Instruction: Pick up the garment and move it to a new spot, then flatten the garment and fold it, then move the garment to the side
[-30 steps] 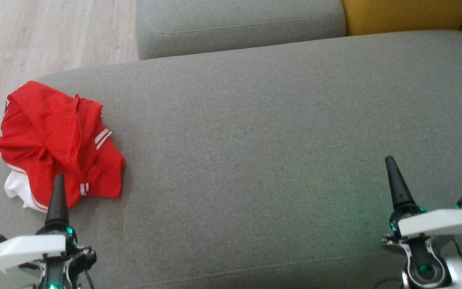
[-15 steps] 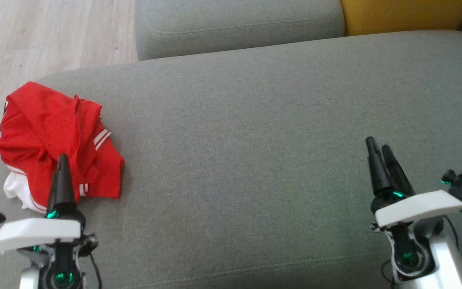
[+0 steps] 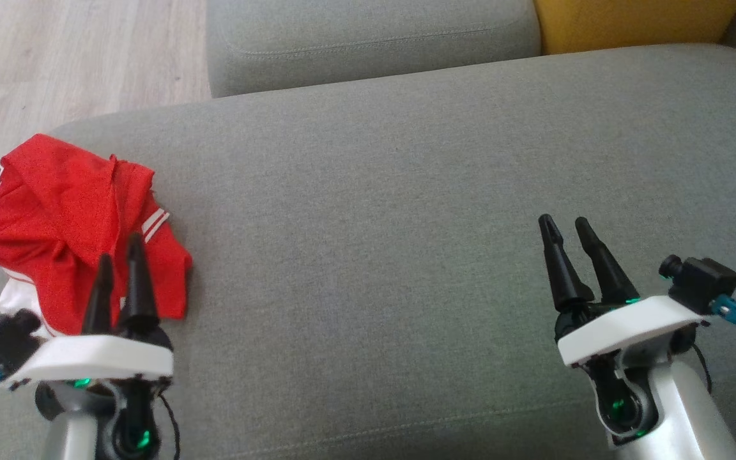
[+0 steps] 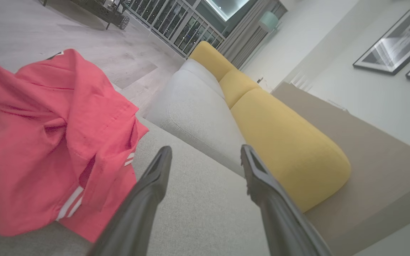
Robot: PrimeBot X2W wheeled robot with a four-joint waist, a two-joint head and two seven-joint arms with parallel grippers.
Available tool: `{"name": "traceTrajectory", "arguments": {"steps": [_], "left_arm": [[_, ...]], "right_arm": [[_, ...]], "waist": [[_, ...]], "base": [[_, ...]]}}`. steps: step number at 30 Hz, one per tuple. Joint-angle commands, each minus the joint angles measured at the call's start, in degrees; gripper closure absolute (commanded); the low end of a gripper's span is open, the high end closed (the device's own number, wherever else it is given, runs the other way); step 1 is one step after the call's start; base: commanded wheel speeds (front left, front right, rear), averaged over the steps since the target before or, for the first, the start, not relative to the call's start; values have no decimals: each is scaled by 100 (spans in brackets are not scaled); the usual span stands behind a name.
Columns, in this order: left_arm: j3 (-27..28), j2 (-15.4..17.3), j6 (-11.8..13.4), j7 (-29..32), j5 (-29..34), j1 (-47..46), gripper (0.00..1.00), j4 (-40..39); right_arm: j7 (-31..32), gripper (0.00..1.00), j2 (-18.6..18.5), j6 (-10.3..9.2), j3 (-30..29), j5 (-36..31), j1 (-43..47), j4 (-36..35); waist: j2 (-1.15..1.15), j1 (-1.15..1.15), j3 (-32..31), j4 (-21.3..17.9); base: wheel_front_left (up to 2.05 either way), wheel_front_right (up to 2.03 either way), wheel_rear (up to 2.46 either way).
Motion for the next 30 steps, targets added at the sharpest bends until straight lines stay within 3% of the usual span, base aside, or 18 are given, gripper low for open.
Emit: {"name": "traceTrajectory", "arguments": {"steps": [1,5,13,30], "left_arm": [[30,123,39,-83,246,-239,0,-262],[-346,364,347,-166,939,-196,0,-181],[-917,707,934,-301,1672,-168,0,98],[-1735,1122,1643,-570,2557,-194,0,405]], "right_arm": [[-87,0,-38,-1,110,-208,-385,-259],[-171,0,-41,-1,166,-619,-353,-364],[-306,0,-47,-1,301,-1237,-249,-350],[-577,0,-58,-1,391,-2351,-180,-226]], "waist": [[0,0,-1,-6],[0,0,-12,-31],[0,0,-69,-77],[0,0,-140,-125]], "base": [[0,0,0],[0,0,0],[0,0,0],[0,0,0]]}}
